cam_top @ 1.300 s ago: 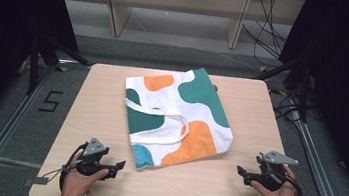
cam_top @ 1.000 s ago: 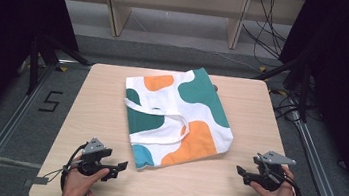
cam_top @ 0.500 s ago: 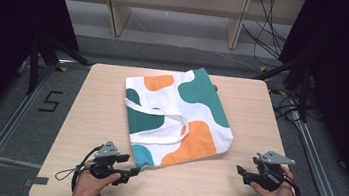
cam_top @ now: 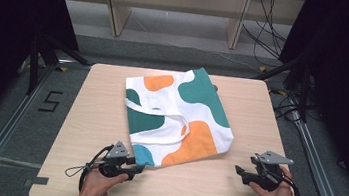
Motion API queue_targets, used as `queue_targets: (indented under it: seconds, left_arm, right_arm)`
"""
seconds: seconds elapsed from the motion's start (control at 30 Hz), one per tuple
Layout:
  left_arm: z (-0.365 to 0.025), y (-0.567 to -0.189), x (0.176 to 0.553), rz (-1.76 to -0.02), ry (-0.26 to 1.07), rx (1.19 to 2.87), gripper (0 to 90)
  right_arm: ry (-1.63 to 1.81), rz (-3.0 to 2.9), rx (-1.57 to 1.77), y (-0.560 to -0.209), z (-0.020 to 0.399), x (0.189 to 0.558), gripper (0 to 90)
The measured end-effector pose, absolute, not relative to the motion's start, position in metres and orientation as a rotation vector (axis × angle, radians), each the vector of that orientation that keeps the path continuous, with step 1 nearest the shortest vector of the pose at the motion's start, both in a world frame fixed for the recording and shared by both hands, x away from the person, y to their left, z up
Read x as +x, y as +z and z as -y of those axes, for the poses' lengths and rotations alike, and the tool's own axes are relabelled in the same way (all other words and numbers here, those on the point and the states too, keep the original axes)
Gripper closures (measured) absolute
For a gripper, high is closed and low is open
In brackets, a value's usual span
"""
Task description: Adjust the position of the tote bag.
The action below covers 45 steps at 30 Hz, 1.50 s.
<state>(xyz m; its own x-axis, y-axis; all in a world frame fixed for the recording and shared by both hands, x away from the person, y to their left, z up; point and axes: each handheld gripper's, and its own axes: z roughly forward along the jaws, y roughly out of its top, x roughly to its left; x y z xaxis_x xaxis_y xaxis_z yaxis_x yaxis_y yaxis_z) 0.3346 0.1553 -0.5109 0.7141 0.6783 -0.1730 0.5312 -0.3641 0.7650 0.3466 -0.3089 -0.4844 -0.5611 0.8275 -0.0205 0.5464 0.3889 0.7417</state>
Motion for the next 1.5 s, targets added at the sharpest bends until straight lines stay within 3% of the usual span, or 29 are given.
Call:
queue_targets:
  seconds: [0.13,0.23,0.83,1.33,1.5]
  left_arm:
    - [-0.146,-0.51,0.332,-0.879,0.213,2.02,77.8]
    - [-0.137,-0.508,0.33,-0.83,0.223,2.043,80.7]
    - [-0.021,-0.505,0.31,-0.602,0.125,2.12,83.3]
    - [0.065,-0.512,0.315,-0.531,0.106,2.14,80.7]
    - [0.046,-0.496,0.311,-0.501,0.002,2.154,63.5]
  right_arm:
    - [0.974,-2.25,1.241,-0.484,0.308,0.344,34.1]
    - [0.989,-2.251,1.242,-0.482,0.309,0.343,36.8]
    - [1.035,-2.226,1.183,-0.477,0.315,0.344,42.2]
    - [0.993,-2.228,1.232,-0.477,0.319,0.345,39.7]
    - [0.964,-2.24,1.184,-0.478,0.325,0.349,39.0]
